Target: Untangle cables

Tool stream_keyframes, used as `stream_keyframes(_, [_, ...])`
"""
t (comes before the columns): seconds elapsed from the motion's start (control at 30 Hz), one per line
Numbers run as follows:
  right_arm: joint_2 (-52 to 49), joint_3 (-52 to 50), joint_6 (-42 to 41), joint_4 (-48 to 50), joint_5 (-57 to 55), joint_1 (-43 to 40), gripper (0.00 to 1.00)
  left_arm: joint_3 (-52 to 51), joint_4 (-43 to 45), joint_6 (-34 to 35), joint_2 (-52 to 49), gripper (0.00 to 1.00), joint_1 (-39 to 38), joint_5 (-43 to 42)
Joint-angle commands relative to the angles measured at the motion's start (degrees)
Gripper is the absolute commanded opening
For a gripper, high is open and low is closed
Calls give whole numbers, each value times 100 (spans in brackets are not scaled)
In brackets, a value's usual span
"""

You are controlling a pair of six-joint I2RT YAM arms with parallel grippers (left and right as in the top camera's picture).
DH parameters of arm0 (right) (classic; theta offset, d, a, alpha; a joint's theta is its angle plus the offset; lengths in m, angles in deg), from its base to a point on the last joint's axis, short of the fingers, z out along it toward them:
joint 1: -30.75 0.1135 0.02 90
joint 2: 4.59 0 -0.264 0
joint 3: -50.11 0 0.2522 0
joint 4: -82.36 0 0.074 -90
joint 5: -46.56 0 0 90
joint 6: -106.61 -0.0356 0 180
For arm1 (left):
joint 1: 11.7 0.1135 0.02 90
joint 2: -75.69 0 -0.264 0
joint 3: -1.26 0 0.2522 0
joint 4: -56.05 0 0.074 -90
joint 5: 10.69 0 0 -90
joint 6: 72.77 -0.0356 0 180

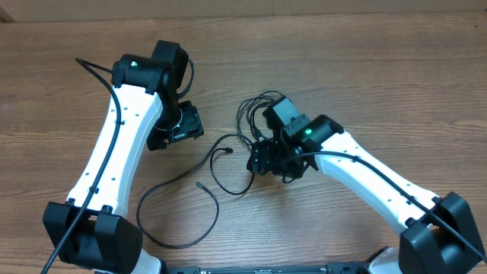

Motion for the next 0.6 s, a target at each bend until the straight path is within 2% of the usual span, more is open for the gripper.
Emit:
stream_keyframes(0.0, [-46, -448, -605, 413, 103, 28, 75, -37, 28, 219, -39, 72, -4, 20])
stream_keyframes(0.33, [-693, -603, -686, 684, 155, 138, 75, -37, 52, 219, -39, 72, -7, 20])
stream_keyframes(0.57, [-837, -603, -940, 1285, 542, 428, 73, -37, 68, 219, -39, 72, -7, 17])
